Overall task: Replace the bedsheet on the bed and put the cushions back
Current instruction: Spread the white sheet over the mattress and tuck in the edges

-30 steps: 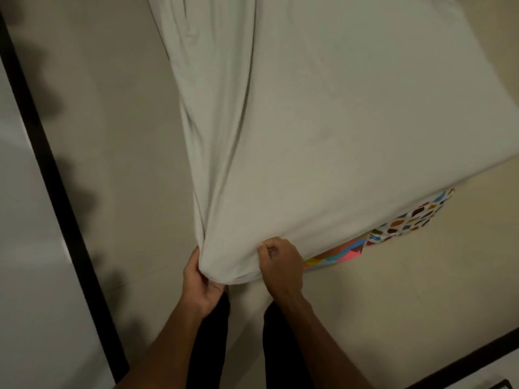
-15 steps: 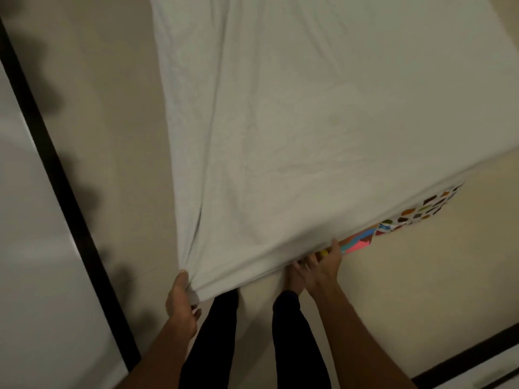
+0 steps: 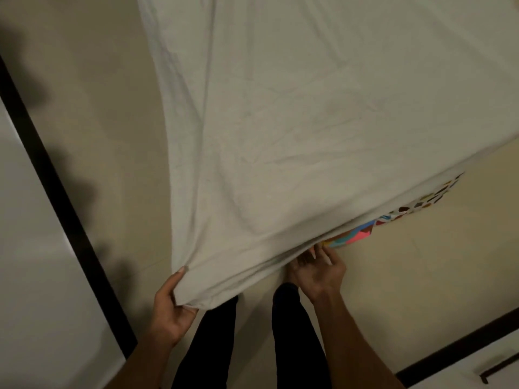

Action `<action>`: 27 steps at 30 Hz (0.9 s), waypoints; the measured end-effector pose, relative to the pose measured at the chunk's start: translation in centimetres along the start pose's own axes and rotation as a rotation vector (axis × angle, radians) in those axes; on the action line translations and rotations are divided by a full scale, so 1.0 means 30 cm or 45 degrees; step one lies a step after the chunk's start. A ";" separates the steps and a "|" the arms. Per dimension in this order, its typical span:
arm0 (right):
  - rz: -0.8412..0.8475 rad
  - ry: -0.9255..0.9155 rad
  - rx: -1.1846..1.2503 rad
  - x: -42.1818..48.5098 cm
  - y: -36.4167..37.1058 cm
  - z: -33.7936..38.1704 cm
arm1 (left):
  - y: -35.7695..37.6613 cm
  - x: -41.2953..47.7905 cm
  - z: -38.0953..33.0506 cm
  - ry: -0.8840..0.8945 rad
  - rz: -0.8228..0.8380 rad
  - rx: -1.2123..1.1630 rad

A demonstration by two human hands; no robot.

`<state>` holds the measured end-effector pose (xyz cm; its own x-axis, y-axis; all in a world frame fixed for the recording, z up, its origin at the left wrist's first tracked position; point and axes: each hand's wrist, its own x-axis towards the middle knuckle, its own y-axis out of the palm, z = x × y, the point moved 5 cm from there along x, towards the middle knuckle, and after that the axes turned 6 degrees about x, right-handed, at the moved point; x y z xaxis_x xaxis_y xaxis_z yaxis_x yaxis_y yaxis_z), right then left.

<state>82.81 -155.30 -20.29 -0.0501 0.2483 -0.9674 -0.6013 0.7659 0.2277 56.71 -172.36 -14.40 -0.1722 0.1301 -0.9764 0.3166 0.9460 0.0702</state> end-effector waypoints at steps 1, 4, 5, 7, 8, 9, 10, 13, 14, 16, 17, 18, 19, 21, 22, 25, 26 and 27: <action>-0.025 0.007 -0.011 0.006 0.007 -0.002 | -0.008 -0.009 0.015 -0.048 -0.007 0.042; -0.059 -0.010 -0.091 0.044 0.057 0.009 | -0.019 -0.034 0.060 -0.189 0.000 0.181; -0.035 -0.023 -0.111 0.052 0.079 0.018 | -0.024 -0.034 0.071 -0.211 -0.002 0.209; -0.032 -0.059 -0.053 0.075 0.085 0.049 | -0.025 -0.030 0.079 -0.227 -0.009 0.240; -0.045 -0.093 0.011 0.079 0.079 0.071 | -0.027 -0.025 0.077 -0.221 -0.011 0.244; -0.045 -0.117 0.069 0.077 0.067 0.094 | -0.031 -0.014 0.073 -0.206 -0.017 0.246; -0.040 -0.125 0.119 0.076 0.052 0.116 | -0.035 -0.003 0.065 -0.186 -0.030 0.242; -0.074 -0.131 0.220 0.061 -0.014 0.184 | -0.053 0.040 0.027 -0.111 -0.054 0.195; -0.093 -0.143 0.237 0.061 -0.042 0.207 | -0.059 0.054 0.014 -0.086 -0.059 0.180; -0.181 -0.153 0.231 0.079 -0.094 0.253 | -0.073 0.077 -0.009 -0.051 -0.067 0.180; -0.276 -0.162 0.189 0.085 -0.120 0.272 | -0.081 0.089 -0.019 -0.042 -0.076 0.184; -0.376 -0.153 0.061 0.115 -0.160 0.294 | -0.093 0.103 -0.026 -0.043 -0.088 0.197; -0.468 -0.137 -0.065 0.135 -0.195 0.305 | -0.103 0.116 -0.030 -0.050 -0.113 0.228; -0.668 -0.146 -0.412 0.156 -0.265 0.311 | -0.147 0.155 -0.038 -0.049 -0.227 0.330; -0.694 -0.198 -0.607 0.172 -0.288 0.308 | -0.172 0.174 -0.042 -0.044 -0.290 0.378; -0.685 -0.396 -1.010 0.243 -0.256 0.253 | -0.217 0.203 -0.061 0.024 -0.528 0.547; -0.639 -0.377 -0.989 0.270 -0.214 0.208 | -0.219 0.206 -0.071 0.058 -0.604 0.603; -0.560 -0.343 -0.964 0.283 -0.155 0.162 | -0.208 0.207 -0.080 0.109 -0.659 0.632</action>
<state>89.07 -153.87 -29.02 0.4379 0.2288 -0.8694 -0.8889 0.2547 -0.3807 51.42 -176.74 -20.41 -0.4807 -0.2559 -0.8387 0.5578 0.6488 -0.5177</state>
